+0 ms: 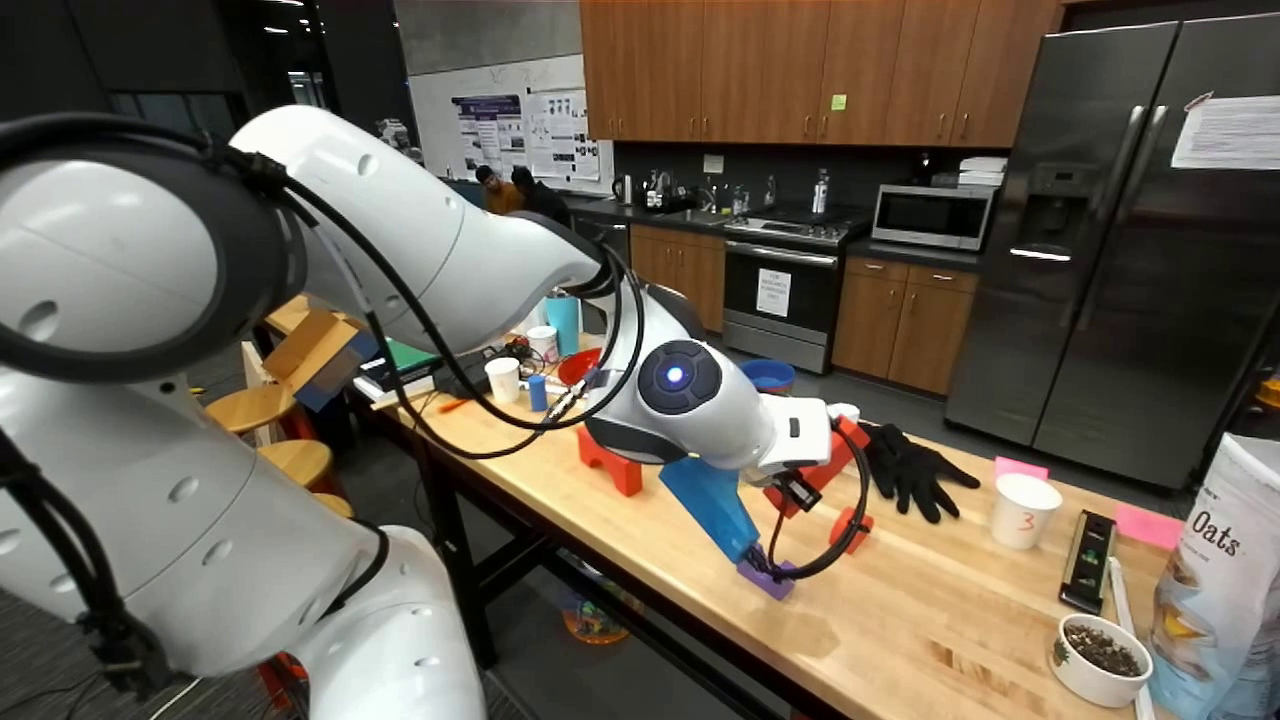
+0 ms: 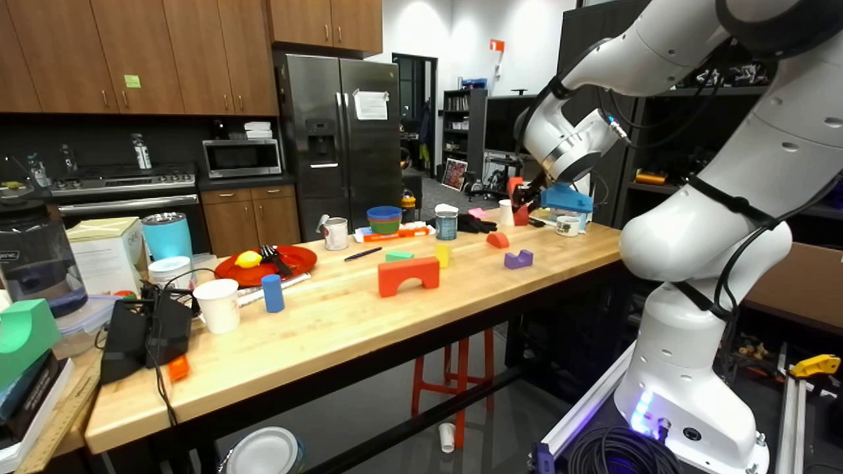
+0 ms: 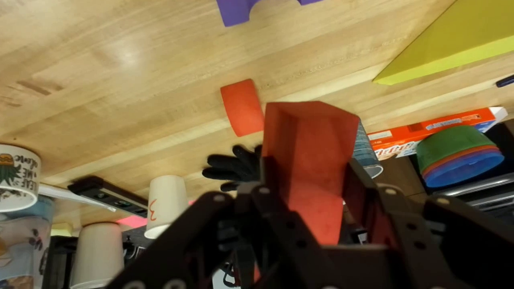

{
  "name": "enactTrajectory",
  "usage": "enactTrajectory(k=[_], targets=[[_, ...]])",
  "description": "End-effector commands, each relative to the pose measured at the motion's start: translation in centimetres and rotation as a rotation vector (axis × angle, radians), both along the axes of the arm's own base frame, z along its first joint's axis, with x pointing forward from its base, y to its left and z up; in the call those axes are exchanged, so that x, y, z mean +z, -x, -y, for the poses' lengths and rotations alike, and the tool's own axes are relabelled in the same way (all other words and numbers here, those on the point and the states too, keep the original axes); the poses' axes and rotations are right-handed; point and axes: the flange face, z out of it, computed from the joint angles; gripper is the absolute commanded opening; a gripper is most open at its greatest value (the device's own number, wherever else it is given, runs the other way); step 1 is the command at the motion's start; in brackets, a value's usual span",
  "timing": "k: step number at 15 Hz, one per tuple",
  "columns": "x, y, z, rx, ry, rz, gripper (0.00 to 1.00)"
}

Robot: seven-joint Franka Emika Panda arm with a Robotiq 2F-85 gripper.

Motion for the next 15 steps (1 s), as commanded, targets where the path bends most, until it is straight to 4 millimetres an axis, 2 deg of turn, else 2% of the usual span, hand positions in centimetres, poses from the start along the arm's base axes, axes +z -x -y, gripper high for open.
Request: enactTrajectory(k=[1, 6, 8, 11, 13, 15], targets=[[4.2, -4.3, -0.4, 0.134, 0.105, 0.055, 0.18], [11.6, -11.7, -0.6, 0.402, 0.303, 0.077, 0.18], [13.5, -14.6, -1.4, 0.513, 0.329, 0.094, 0.18], [14.8, -17.4, -3.1, 0.681, 0.357, 0.119, 0.18], [15.0, -18.2, -4.0, 0.782, 0.389, 0.134, 0.18], [15.0, -18.0, -5.0, 0.857, 0.448, 0.13, 0.18]])
